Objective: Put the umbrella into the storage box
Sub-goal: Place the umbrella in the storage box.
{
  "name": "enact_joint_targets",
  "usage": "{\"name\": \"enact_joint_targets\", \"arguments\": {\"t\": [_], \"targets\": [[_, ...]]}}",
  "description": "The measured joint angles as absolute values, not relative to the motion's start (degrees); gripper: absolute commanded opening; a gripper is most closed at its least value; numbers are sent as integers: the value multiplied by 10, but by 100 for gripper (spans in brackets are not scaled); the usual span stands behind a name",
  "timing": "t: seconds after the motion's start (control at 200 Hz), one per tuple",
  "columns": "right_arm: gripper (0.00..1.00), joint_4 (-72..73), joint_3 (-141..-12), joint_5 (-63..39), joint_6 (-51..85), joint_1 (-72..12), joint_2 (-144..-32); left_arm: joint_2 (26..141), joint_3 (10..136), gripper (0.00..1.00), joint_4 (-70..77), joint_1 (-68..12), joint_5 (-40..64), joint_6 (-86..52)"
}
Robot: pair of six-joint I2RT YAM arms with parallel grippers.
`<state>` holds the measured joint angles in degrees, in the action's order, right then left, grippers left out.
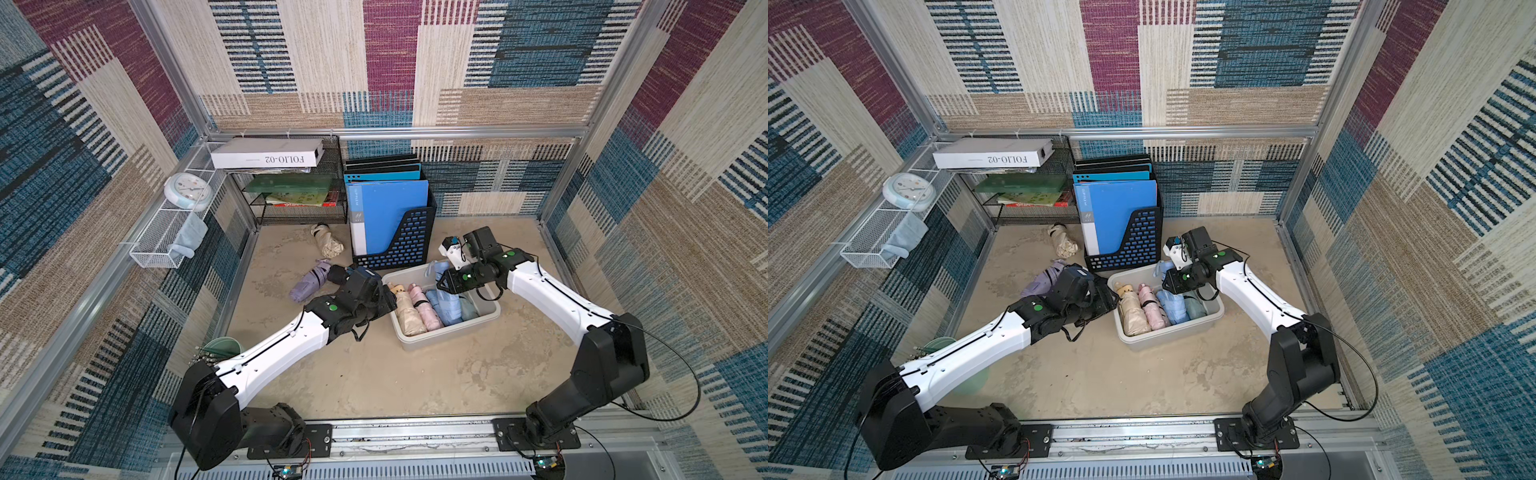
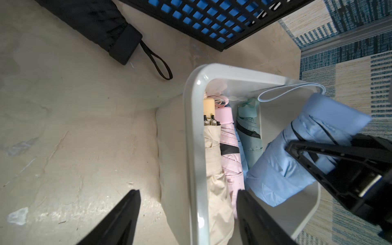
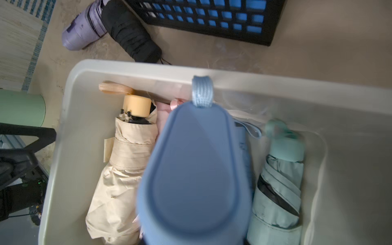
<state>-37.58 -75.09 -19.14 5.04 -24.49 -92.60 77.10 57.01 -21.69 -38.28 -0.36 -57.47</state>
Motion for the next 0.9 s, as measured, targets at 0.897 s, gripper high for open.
{"name": "enact_joint_targets", "arguments": {"t": [0.897], "targets": [[37, -354, -691, -181, 54, -246, -909, 764, 566, 62, -208, -364, 27, -573]]}}
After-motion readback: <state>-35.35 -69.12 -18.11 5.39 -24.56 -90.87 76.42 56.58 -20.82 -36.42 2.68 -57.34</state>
